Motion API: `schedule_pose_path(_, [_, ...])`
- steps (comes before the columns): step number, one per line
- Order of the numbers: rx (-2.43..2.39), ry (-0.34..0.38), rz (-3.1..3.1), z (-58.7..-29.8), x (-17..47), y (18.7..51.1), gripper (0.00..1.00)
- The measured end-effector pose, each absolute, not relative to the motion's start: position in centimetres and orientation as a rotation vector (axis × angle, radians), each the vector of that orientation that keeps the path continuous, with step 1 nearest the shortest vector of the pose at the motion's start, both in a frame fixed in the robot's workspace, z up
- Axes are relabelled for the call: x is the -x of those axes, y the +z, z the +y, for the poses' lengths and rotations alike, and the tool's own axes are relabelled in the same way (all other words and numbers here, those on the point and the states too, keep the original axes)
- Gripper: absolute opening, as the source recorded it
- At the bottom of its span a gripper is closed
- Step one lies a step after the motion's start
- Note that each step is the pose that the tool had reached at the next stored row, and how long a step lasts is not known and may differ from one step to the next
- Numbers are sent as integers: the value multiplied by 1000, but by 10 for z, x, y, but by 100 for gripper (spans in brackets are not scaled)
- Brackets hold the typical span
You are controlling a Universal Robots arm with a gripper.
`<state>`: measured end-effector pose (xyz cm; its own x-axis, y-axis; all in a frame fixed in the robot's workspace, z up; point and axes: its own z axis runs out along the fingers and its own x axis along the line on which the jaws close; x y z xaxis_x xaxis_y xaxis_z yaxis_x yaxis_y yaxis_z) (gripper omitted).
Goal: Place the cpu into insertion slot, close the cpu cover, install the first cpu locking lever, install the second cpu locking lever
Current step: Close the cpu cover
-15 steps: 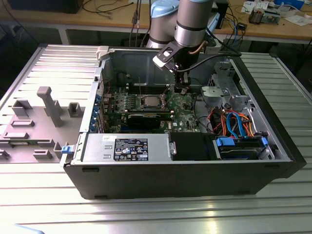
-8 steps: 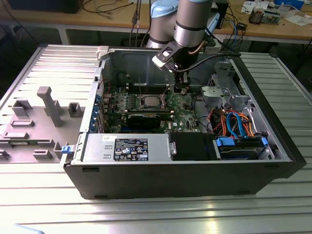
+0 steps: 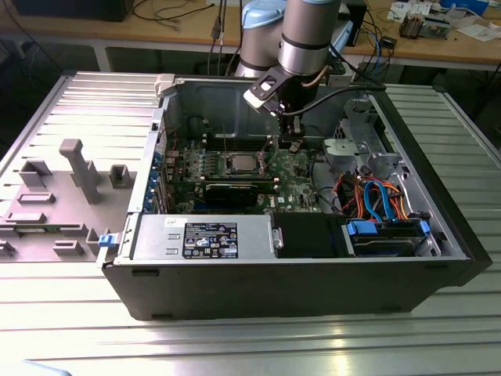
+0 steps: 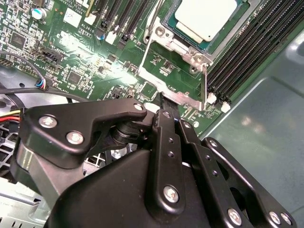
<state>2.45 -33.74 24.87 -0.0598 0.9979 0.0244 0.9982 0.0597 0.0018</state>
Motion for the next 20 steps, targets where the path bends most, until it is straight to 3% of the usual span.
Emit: schedule_pose_path(20, [2143, -28, -2275, -337, -20, 249, 11])
